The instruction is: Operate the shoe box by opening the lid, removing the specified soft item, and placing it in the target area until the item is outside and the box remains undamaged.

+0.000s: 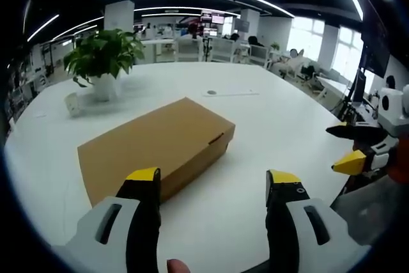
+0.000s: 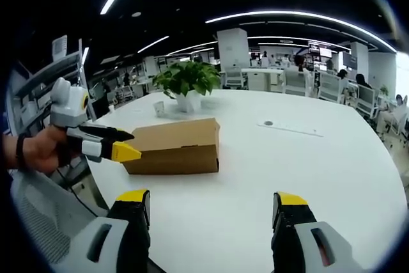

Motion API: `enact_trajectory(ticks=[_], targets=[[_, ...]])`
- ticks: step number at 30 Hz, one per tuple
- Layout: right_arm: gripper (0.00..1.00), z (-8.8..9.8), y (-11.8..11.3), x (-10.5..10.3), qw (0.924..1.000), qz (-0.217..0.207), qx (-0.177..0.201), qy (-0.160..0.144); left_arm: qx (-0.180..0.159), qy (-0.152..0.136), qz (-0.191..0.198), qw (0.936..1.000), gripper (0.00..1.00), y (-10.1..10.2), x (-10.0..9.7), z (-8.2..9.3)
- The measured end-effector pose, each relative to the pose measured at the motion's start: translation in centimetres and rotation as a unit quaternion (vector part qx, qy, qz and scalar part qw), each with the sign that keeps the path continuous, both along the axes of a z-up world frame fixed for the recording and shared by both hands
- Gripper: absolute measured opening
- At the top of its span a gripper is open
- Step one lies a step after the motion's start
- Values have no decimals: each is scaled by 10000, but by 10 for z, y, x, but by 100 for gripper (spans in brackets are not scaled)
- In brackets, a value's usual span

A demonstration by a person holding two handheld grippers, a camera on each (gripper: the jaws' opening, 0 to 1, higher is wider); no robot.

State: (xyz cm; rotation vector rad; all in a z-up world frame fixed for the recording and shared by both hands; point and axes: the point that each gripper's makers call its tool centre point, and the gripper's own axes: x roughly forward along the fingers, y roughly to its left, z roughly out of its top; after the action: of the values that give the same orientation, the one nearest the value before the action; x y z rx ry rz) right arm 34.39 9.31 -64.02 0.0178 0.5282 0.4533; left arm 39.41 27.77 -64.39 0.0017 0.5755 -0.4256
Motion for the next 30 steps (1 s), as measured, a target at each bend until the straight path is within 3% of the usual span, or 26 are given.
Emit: enact_trajectory(ticks=[18, 30], targets=[[76, -2, 1, -1, 10000, 38, -14, 39, -29, 14, 35, 10000, 64, 1, 0, 0], [76, -11, 10, -5, 9996, 126, 106, 224, -145, 73, 162, 9997, 64, 7, -1, -1]])
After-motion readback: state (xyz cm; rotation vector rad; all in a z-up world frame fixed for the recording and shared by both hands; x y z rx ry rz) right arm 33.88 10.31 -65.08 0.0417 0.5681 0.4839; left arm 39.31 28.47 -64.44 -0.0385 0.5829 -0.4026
